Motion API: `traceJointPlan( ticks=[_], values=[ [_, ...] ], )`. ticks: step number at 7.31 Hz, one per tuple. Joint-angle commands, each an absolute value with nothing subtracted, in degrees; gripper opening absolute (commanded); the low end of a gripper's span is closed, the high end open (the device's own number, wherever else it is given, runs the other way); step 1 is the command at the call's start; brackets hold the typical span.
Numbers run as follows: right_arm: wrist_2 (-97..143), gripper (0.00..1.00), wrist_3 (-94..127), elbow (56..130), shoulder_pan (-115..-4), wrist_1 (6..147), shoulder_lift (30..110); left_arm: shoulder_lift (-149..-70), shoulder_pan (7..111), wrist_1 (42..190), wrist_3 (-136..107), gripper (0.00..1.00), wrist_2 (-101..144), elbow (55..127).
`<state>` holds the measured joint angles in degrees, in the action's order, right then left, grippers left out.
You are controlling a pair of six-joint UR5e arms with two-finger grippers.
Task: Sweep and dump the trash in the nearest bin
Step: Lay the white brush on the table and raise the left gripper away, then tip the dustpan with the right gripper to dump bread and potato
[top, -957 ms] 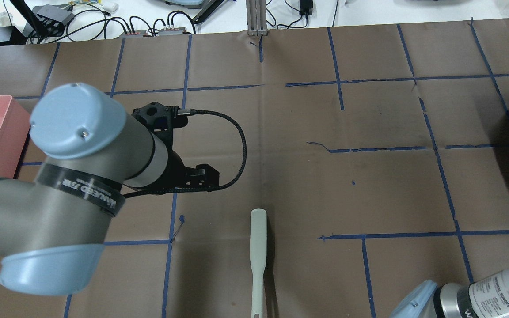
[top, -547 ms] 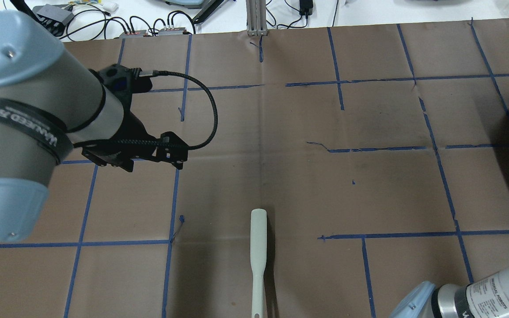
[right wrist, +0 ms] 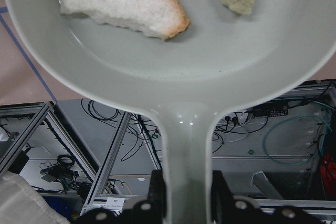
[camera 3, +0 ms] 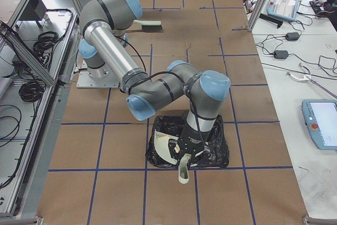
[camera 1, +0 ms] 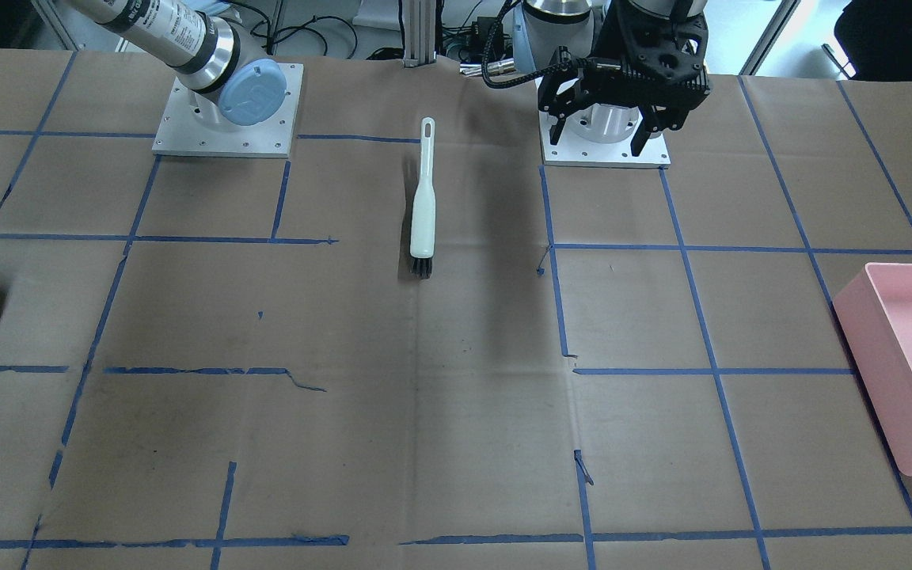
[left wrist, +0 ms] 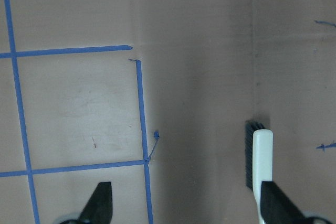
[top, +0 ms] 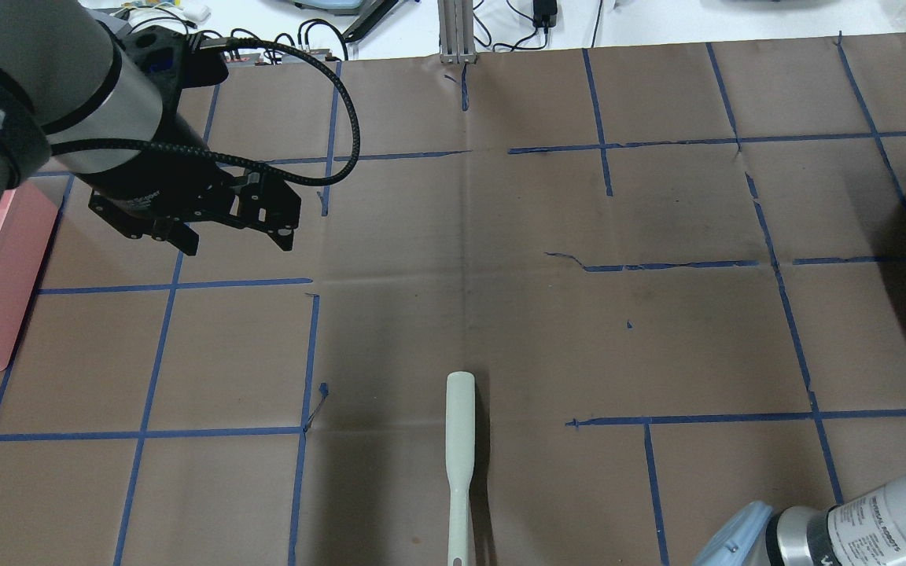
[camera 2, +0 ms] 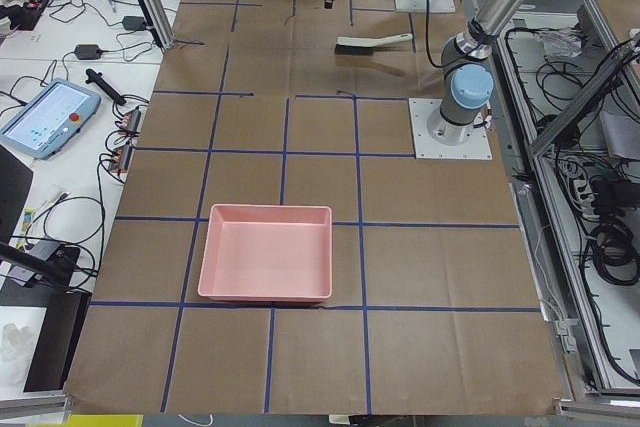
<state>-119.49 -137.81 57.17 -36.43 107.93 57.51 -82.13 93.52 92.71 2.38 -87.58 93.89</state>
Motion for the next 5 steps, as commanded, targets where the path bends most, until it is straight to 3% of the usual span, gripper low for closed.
traceJointPlan(
  ticks=[1,5],
  values=[
    [-121.11,0.02,-137.46,58.18,-37.17,107.93,57.83,-82.79,93.52,91.51,3.34,0.99,-93.05,94.83],
    [-126.19,0.02,-137.11,58.45,-39.28,110.11,57.83,-81.04,93.69,90.61,2.37,1.00,-92.90,95.45]
  ],
)
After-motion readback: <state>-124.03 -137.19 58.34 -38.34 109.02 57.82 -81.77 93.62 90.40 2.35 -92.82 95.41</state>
